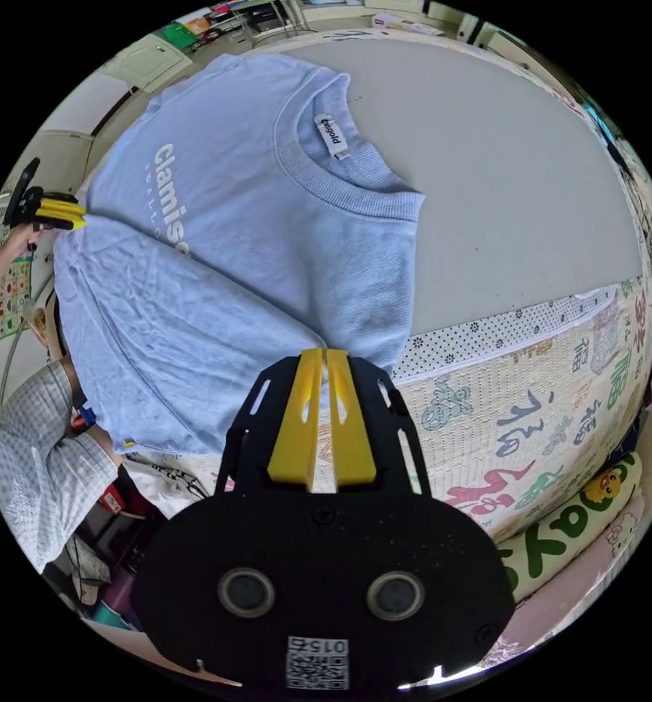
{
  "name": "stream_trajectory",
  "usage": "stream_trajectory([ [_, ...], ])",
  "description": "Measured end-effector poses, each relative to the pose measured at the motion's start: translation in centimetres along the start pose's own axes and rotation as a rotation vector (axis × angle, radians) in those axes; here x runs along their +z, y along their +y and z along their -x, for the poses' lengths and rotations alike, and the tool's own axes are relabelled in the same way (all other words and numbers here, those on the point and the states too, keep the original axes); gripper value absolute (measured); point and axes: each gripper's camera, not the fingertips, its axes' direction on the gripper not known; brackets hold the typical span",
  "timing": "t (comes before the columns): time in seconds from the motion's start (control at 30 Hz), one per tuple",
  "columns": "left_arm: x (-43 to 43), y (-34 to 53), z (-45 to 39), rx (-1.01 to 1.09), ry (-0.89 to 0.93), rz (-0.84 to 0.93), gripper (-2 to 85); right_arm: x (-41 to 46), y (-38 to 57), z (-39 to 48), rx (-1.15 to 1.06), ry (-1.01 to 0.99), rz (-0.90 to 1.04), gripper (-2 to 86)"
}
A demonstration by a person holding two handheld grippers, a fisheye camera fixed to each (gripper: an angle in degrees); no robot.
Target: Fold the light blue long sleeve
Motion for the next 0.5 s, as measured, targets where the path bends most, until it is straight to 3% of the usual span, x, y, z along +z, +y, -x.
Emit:
stream_trajectory([
  [0.13,-1.2,-0.2,0.5,-0.107,0.035,-0.096,1.9,-0.3,-1.5,0.4,0.044,0.019,-0.002,-0.6],
  [0.5,2.6,-2.2,-0.5,-0.204,-0.046,-0.085,5.4,0.4,-4.4,2.6,0.171,0.092,0.015,4.3],
])
